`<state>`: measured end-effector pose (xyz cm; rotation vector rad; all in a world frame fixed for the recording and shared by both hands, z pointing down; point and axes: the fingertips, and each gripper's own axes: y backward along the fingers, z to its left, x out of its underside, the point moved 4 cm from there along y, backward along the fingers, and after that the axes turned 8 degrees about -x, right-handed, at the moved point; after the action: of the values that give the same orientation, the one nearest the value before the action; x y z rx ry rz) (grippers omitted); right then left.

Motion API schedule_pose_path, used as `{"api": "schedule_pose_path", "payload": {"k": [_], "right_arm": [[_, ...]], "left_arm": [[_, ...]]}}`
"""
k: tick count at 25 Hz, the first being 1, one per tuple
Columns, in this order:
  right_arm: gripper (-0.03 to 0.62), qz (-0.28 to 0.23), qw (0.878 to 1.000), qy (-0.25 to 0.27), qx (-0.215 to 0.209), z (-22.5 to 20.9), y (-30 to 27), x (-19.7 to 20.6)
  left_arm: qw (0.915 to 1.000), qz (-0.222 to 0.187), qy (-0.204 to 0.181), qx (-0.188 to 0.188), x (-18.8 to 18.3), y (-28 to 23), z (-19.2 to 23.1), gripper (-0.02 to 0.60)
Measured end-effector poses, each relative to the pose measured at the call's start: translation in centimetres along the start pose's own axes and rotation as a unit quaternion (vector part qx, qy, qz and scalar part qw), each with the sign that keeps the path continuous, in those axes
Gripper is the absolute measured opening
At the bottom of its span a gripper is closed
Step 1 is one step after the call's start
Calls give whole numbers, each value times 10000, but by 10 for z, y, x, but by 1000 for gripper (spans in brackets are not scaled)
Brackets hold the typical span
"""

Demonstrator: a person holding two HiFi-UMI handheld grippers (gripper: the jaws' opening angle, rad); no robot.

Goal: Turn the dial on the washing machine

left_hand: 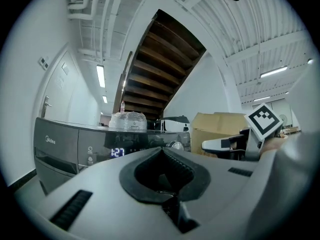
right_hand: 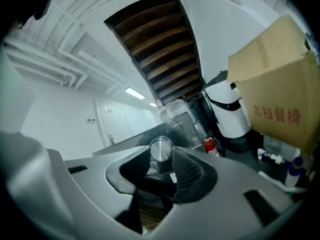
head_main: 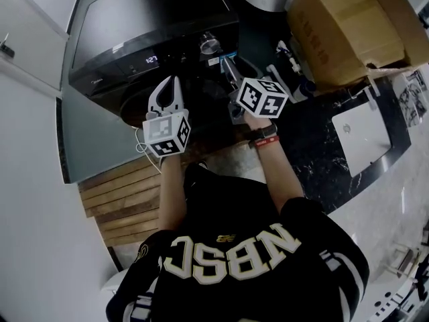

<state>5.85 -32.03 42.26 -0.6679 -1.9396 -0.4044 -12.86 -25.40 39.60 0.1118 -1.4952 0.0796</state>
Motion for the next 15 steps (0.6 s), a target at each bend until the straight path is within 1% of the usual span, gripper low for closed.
{"api": "schedule_pose_path", "payload": {"k": [4, 7, 10, 15], "right_arm": [[131, 123, 9960, 872, 156, 12, 15, 0], [106, 145, 9912, 1296, 235, 19, 26, 3], [87, 197, 9874, 1557, 203, 24, 35, 10], [50, 199, 9855, 1674, 179, 29, 51, 16]], "left_arm": [[10000, -27, -73, -20, -3, 7, -5, 12], [9999, -21, -127, -32, -2, 14, -7, 12], [9998, -18, -180, -42, -1, 20, -11, 12], [9997, -28, -229, -40, 1, 28, -16, 12]]}}
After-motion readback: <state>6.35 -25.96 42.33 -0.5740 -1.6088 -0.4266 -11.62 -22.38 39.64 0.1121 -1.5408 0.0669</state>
